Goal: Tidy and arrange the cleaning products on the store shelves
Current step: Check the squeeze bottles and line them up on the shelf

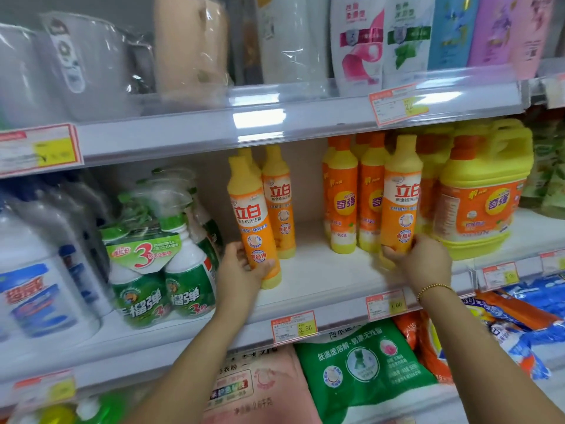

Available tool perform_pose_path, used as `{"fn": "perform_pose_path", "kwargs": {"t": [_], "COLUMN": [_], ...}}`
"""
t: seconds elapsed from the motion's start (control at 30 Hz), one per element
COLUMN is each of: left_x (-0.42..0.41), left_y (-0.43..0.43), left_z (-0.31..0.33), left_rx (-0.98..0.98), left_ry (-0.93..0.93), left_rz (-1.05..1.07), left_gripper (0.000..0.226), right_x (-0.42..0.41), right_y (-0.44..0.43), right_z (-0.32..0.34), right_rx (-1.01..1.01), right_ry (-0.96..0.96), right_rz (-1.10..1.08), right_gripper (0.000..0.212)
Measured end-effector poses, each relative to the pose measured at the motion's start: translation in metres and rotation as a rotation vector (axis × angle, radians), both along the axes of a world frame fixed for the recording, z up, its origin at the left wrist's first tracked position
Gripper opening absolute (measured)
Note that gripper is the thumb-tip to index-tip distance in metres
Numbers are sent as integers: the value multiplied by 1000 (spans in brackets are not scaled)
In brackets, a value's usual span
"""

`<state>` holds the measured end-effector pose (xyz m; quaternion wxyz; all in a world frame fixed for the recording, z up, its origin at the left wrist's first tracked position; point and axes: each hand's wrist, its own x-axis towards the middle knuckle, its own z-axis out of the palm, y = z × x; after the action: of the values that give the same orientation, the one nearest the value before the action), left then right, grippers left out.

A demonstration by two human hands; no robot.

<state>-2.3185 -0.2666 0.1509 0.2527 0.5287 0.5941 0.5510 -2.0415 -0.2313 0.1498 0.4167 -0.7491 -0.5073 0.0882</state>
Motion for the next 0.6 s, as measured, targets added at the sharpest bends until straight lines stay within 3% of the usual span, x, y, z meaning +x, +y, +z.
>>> {"fn": "perform_pose_path", "kwargs": {"t": [0.17,0.33,0.6], "left_x": [0,-2,-4], "left_y": [5,7,20], "left_z": [-4,-7,-15], "left_rx": [23,61,53], "left_ry": [19,14,-45], "left_rz": [21,46,88], "left_gripper": [60,65,50], "right_x": [-49,-113,-151], "right_y": [-17,-14,1], "right_z": [0,1,-8], "right_rx": [-13,-31,-19], "right_ry": [-60,5,13], "right_rz": [173,369,355], "right_gripper": [47,47,47]}}
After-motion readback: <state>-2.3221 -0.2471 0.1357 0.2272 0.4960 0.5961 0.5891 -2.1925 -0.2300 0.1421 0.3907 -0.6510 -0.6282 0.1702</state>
